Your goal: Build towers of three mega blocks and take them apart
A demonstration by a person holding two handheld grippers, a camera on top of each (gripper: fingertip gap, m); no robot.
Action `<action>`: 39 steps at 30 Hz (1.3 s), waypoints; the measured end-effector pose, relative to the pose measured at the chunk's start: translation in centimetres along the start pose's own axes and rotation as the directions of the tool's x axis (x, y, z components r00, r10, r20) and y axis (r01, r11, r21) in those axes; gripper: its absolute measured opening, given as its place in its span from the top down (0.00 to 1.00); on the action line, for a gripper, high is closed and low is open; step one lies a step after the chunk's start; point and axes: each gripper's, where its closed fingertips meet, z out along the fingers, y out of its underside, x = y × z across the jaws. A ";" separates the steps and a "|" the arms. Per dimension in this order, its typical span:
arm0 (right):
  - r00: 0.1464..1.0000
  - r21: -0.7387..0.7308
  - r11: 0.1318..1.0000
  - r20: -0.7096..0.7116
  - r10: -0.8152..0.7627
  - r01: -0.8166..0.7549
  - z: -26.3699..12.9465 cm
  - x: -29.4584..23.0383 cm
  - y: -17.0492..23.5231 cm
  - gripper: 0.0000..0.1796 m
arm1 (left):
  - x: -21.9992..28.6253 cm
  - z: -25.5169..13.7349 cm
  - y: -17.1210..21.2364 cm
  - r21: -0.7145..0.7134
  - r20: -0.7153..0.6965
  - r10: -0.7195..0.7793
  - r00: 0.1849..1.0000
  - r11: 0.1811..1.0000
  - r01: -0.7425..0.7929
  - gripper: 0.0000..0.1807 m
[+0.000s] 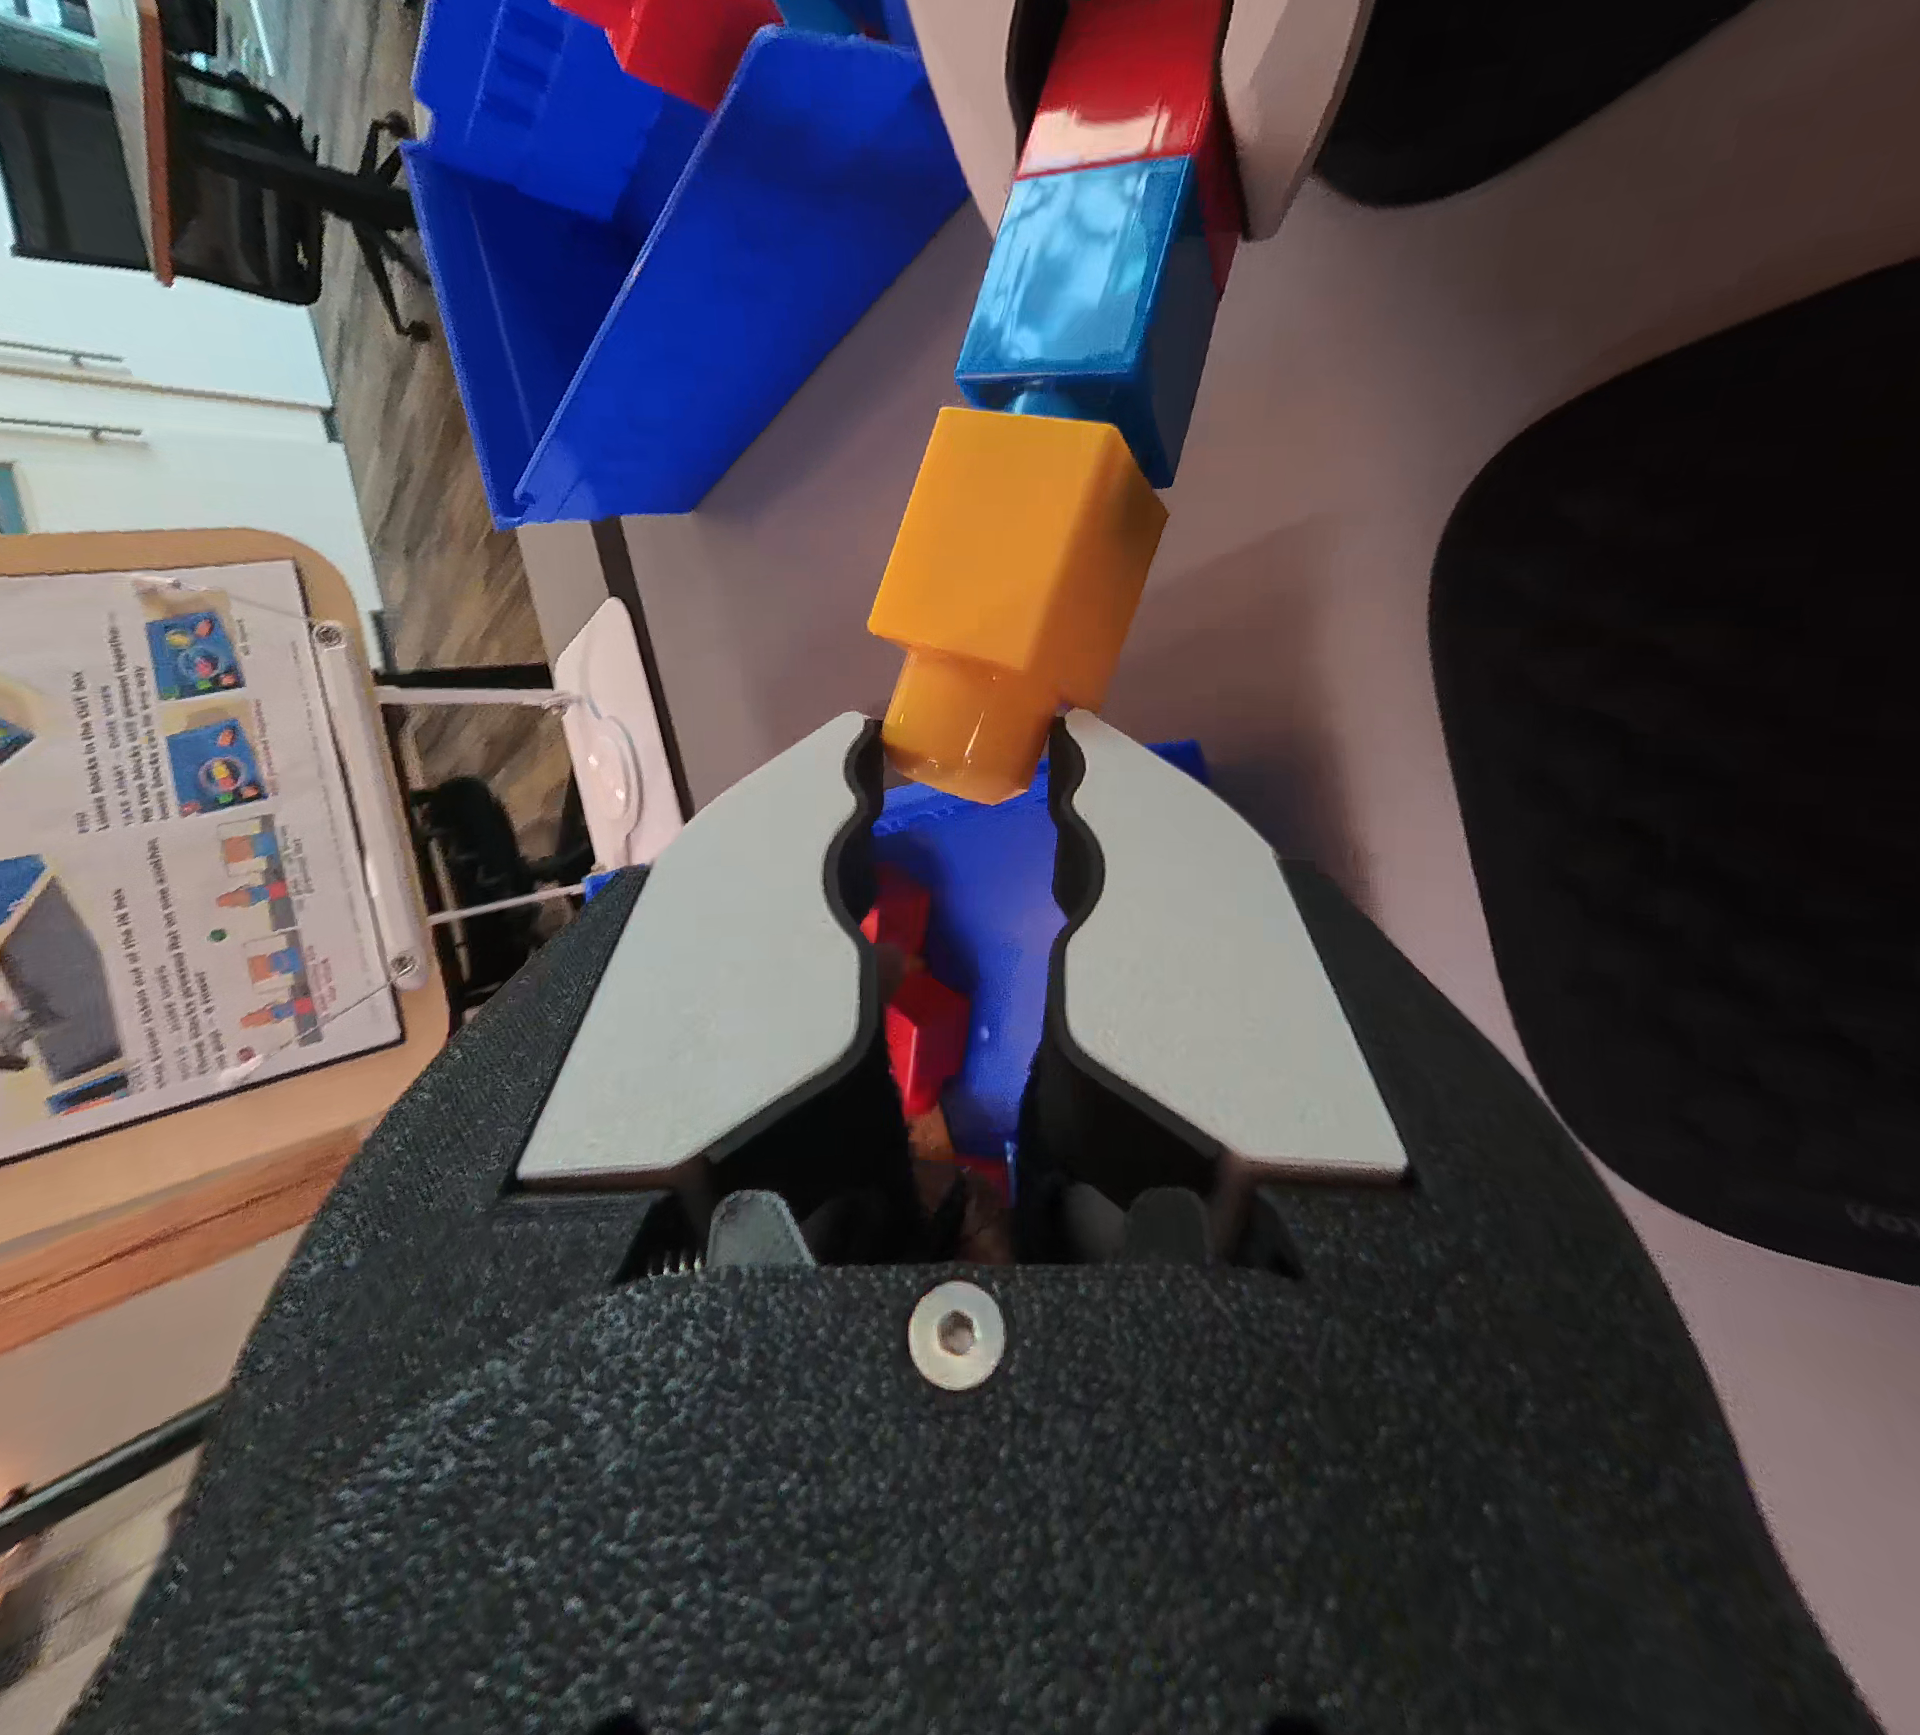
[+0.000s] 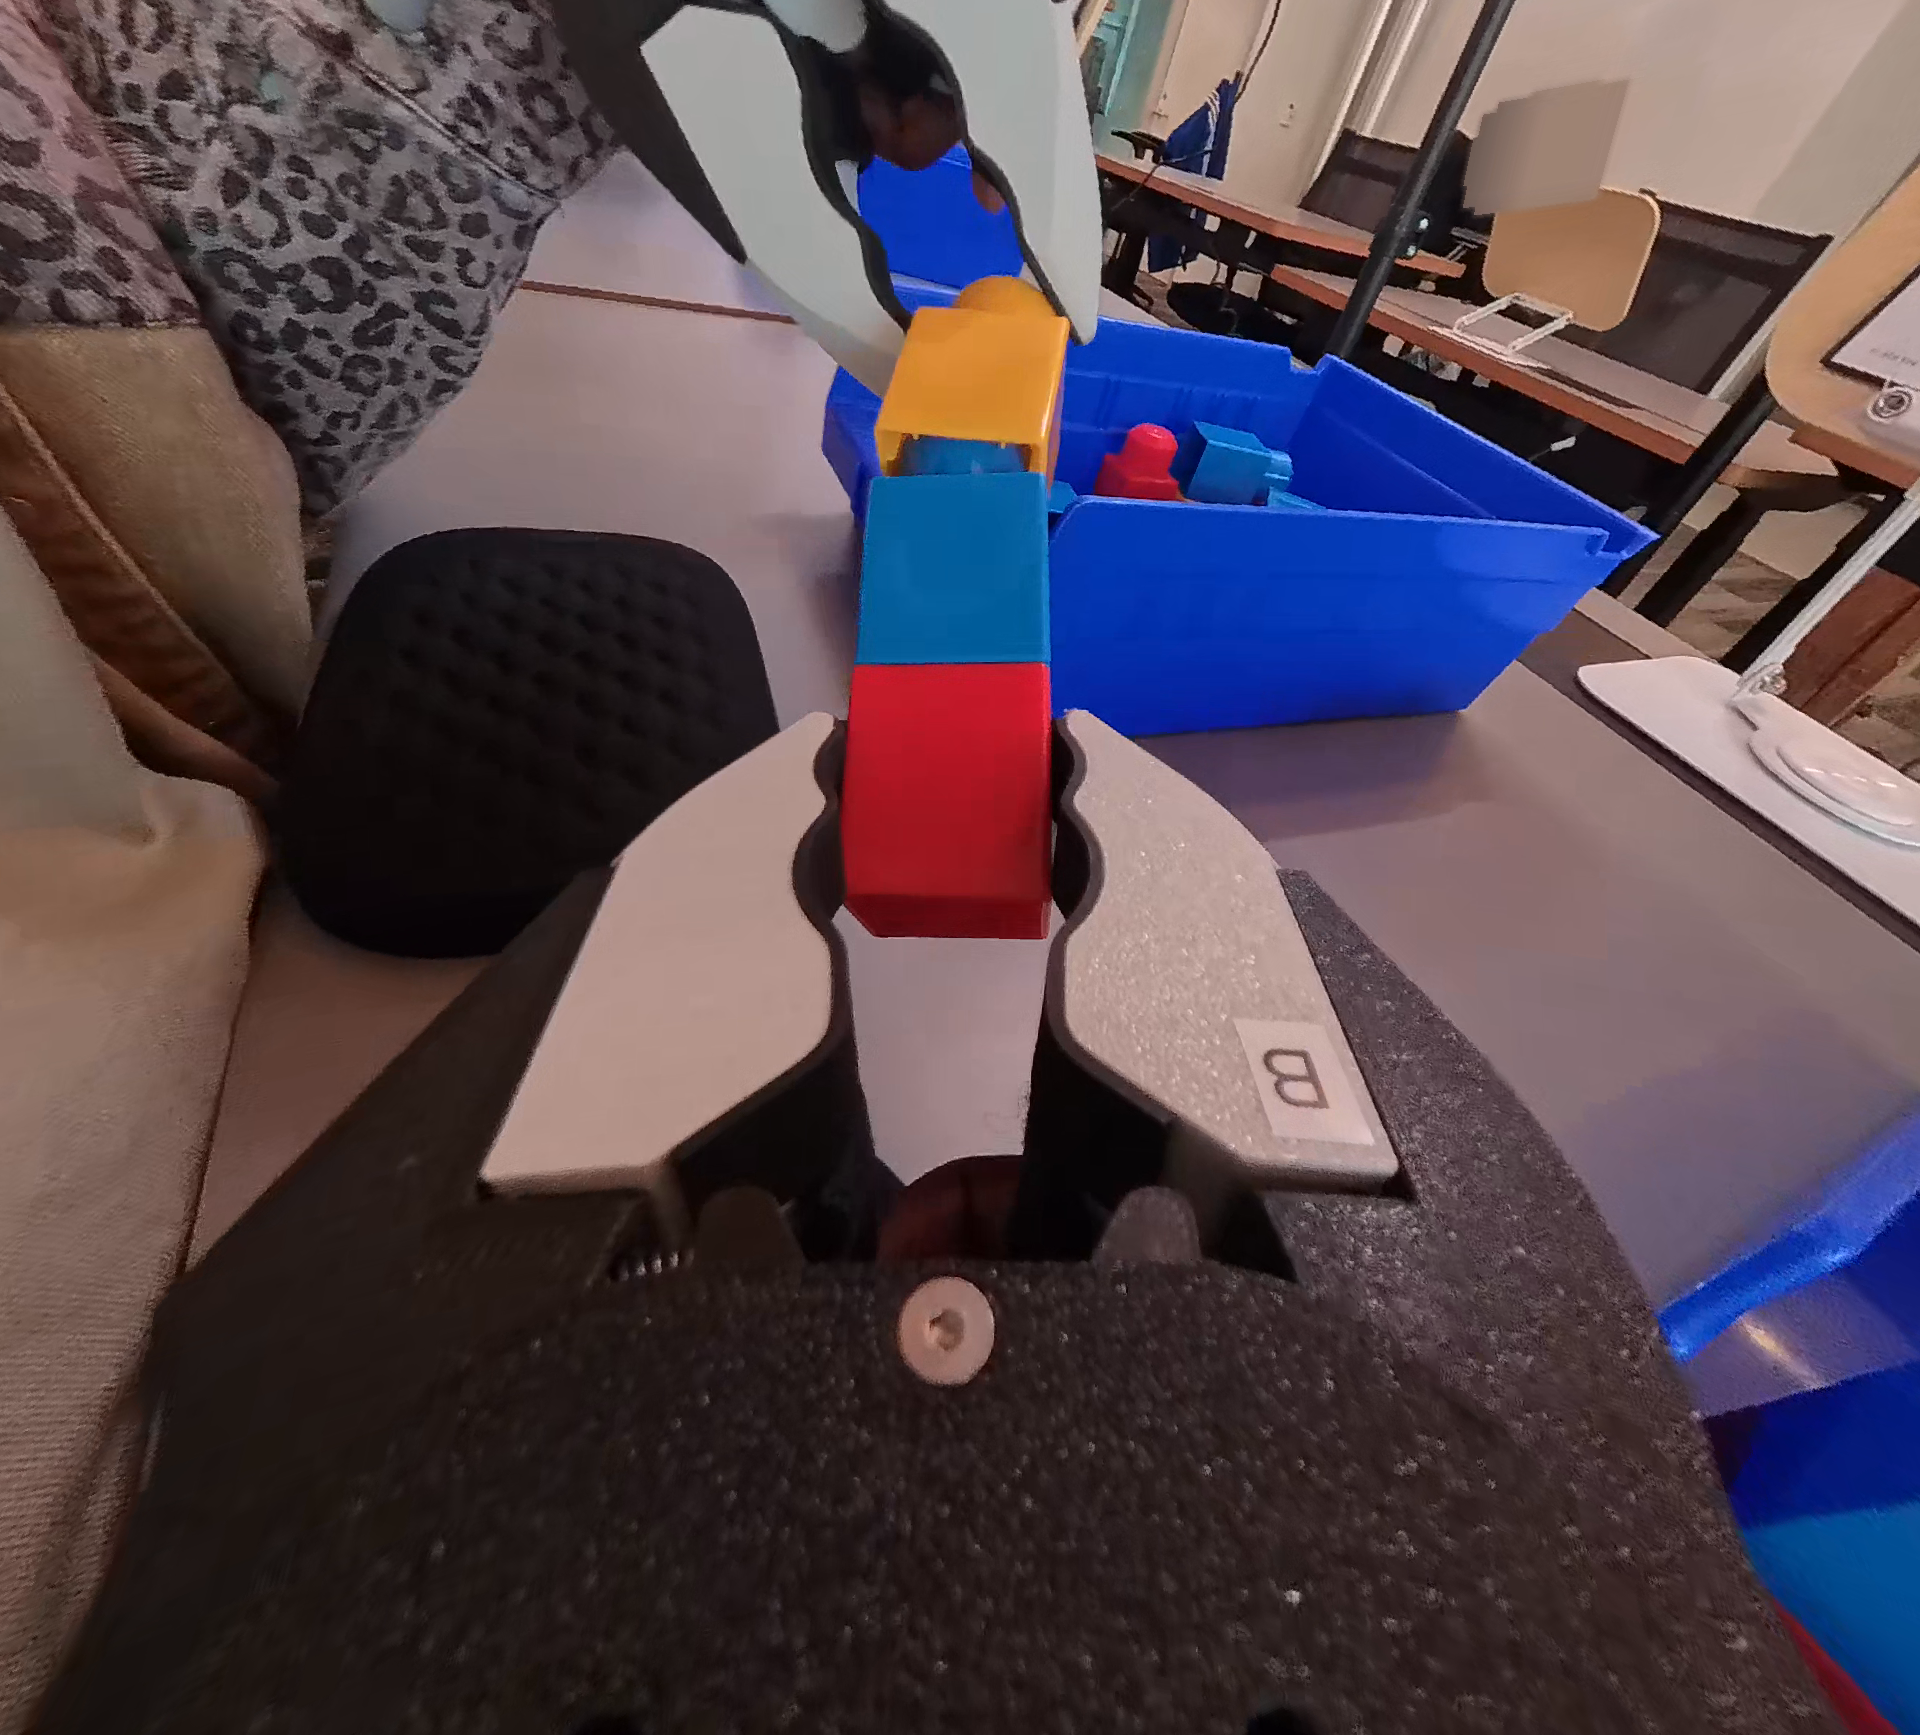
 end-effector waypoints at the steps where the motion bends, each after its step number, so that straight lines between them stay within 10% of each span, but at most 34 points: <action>1: 1.000 -0.004 1.000 -0.007 0.003 -0.003 0.0 0.1 0.1 0.80 | -0.1 0.1 0.1 -0.024 0.013 0.006 1.000 1.000 -0.006 0.83; 39: 0.993 -0.074 0.992 -0.062 -0.102 0.098 0.1 0.6 1.1 0.80 | 1.6 2.7 -0.4 -0.213 0.004 0.140 0.990 0.968 -0.136 0.85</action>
